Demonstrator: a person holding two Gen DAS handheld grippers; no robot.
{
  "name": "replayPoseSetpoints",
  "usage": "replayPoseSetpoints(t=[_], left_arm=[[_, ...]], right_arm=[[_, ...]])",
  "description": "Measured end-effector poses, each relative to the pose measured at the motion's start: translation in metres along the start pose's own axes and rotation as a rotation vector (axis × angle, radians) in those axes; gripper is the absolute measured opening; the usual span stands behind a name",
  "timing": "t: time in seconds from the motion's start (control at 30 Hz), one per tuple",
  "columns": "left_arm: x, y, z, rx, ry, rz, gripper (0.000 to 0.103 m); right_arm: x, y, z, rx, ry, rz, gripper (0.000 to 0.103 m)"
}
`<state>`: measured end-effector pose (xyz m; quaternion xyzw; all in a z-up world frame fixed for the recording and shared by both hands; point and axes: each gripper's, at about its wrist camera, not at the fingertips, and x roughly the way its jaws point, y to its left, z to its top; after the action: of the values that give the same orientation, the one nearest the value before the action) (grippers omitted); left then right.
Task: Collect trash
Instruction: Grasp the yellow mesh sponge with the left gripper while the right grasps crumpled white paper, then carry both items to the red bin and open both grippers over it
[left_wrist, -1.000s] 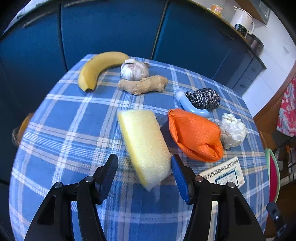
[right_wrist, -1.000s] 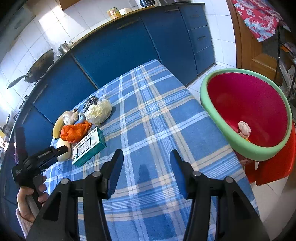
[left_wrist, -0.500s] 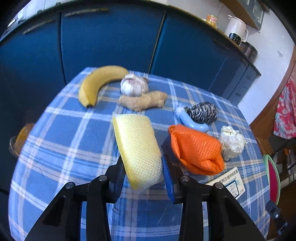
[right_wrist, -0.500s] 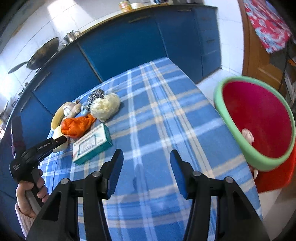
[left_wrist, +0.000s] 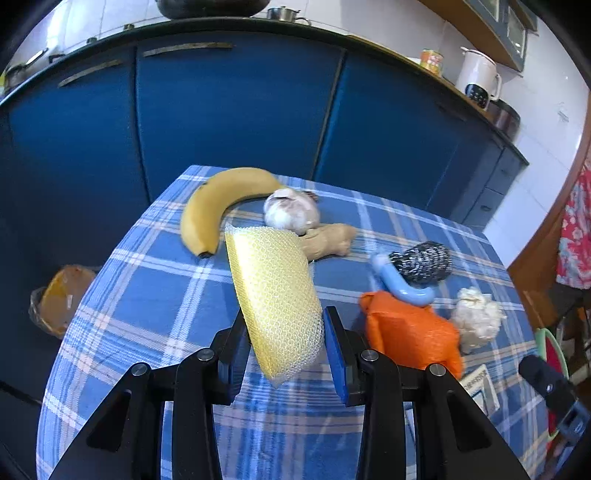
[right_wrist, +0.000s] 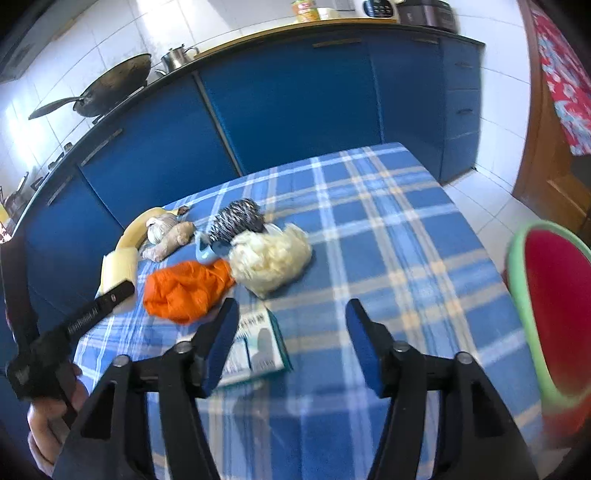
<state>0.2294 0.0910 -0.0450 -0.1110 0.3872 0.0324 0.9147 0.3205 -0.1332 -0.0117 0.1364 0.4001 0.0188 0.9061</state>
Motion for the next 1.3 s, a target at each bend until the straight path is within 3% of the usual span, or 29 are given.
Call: replayPoseSetpoints(t=[0.5,0.6,0.9,1.3], left_arm=[[0.003,0.010,-0.001,-0.033,-0.002,-0.013,0.039],[0.002,0.009,-0.001,-0.029,-0.005,-0.019,0.039],[-0.004,0.008,0.000,-0.030,-0.024,-0.032,0.039],[-0.028,-0.001,0.000,-0.044,-0.047,-0.069,0.039]], right_arm=[[0.073,0.018,0.027,0.001,0.069,0.010,0.067],[0.081,0.013,0.025,0.020,0.097,0.012,0.057],[0.070,0.009,0.020,0.030,0.074,0.028,0.050],[0.000,-0.010,0.002,0.073,-0.014,0.045,0.050]])
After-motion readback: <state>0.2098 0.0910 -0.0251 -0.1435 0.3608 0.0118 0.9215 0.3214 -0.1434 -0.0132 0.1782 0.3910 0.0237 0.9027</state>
